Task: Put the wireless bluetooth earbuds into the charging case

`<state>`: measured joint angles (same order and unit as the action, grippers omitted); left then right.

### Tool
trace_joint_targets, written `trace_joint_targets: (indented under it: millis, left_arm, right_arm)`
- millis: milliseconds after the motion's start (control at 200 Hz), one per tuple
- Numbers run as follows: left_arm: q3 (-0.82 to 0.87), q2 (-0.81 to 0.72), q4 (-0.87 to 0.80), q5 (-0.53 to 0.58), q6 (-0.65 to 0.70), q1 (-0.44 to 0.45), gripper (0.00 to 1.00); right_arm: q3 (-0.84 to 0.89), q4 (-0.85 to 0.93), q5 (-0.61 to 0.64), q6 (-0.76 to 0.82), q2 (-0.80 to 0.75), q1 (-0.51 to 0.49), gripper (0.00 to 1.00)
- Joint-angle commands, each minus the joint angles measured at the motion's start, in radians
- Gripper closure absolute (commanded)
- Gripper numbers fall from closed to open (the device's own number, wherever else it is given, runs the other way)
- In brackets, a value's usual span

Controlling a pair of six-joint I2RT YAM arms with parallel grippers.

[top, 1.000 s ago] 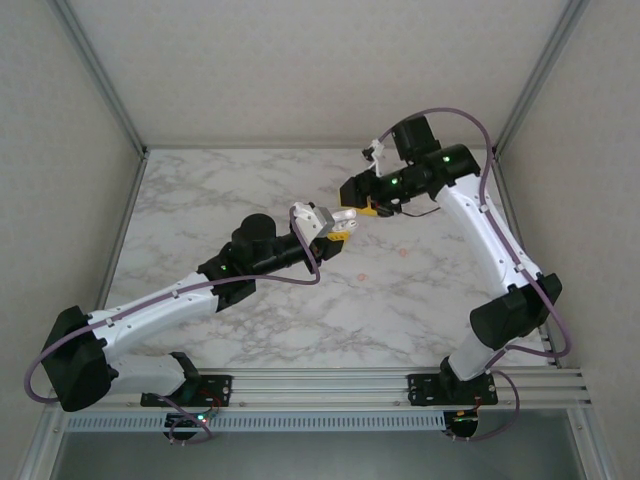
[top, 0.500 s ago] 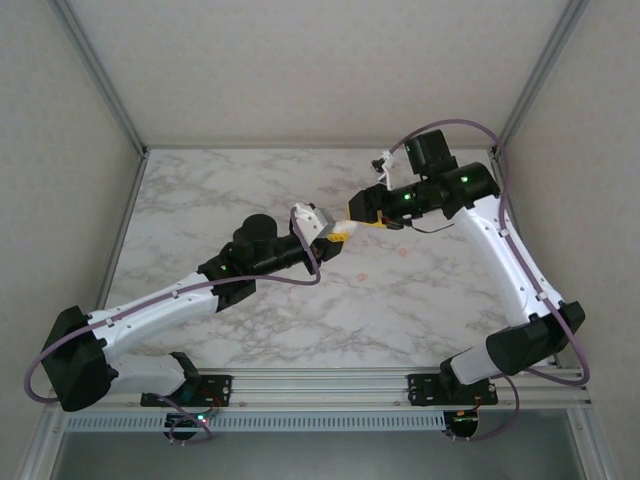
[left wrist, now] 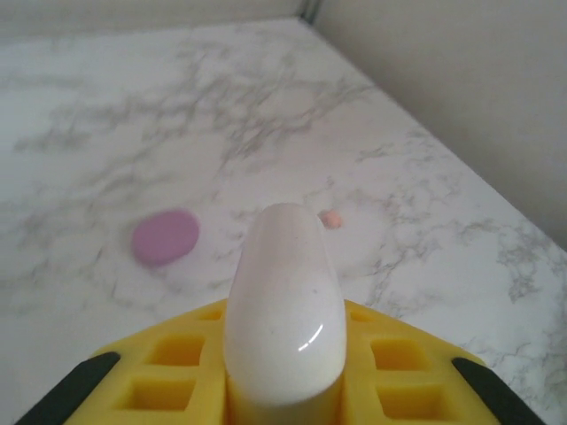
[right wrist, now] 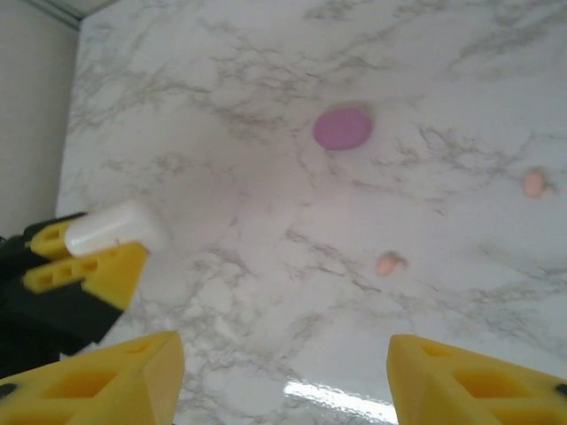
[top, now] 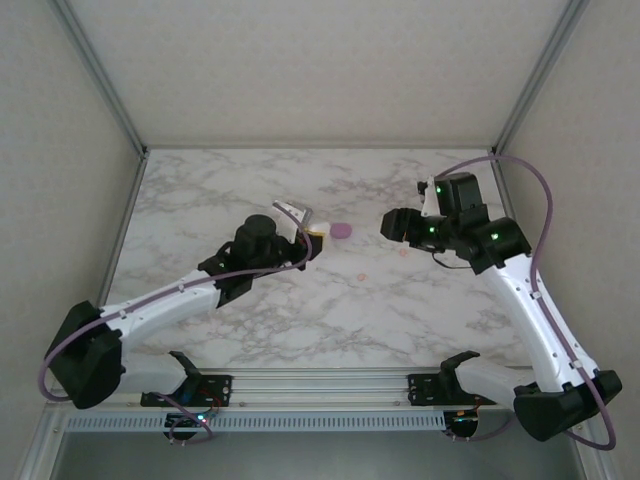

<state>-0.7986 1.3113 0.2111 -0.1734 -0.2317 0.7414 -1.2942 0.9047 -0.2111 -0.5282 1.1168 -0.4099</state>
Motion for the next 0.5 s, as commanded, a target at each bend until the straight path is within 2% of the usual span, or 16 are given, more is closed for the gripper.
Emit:
trace_joint_targets:
  millis: [0,210,496]
  left_arm:
    - [-0.043,0.099,-0.127,-0.090,-0.192,-0.064,0.97]
    - [-0.193,0.327,-0.230,-0.242,-0.282,-0.121,0.96]
    - [-0.357,0.555,-0.291,-0.289,-0.317,-0.163,0.95]
  right_arm:
    - [0.050,-0.055,0.038,-0.061,-0.008,0.006,0.37]
    - [0.113,-0.052,0.004,-0.098,-0.026,0.006,0.38]
    - [0.195,-0.070,0.004,-0.155,-0.090,0.006,0.38]
